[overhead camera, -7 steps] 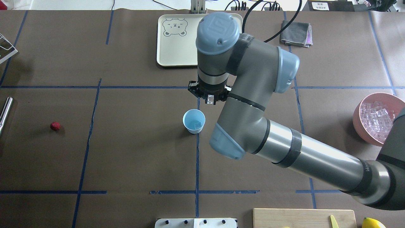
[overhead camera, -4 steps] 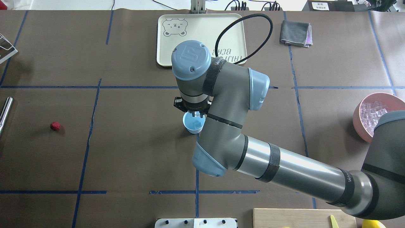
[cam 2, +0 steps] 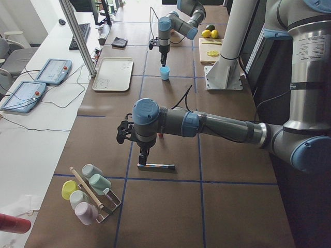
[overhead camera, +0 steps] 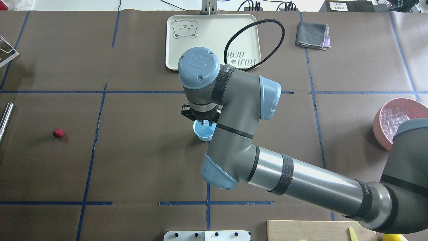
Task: Mash ice and strawberries in cup
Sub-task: 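Lower into the cup and open the right gripper to drop the cube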
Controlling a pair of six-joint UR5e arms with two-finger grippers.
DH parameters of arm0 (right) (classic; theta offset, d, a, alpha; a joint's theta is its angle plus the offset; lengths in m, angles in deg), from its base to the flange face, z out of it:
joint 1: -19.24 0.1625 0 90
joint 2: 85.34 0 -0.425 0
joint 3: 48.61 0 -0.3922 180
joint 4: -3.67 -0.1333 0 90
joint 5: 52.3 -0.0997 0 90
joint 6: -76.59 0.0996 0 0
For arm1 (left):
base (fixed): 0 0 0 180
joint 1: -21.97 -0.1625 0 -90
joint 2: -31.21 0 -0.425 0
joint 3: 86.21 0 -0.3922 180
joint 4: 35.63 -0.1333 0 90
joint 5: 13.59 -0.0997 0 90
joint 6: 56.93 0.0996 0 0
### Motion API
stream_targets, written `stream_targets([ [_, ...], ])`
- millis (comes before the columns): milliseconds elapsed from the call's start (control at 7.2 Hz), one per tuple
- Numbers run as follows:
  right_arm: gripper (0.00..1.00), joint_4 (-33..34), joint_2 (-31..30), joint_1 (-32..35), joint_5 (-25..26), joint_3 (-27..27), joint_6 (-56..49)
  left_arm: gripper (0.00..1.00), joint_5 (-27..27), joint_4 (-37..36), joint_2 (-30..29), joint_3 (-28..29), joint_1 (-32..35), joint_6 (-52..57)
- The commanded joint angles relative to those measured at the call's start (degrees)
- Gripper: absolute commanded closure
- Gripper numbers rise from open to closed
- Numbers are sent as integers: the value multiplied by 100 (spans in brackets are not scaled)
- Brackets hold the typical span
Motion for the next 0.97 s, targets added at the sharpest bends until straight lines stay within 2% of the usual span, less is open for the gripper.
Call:
stream_targets([
  [0,43,-1,-2,-4,2,0,2,0,0,0,-3,0,0,0],
  [139,39,-1,-2,-4,-7,9,2,0,0,0,-3,-9,0,0],
  [556,39,-1,-2,-4,2,0,2,0,0,0,-3,-9,0,-9],
  [695,29,-10,-2,-4,2,18,2,0,0,0,-3,-17,0,0],
  [834,0,-140,-11,-4,2,35,2,0,0,0,-3,-17,0,0],
])
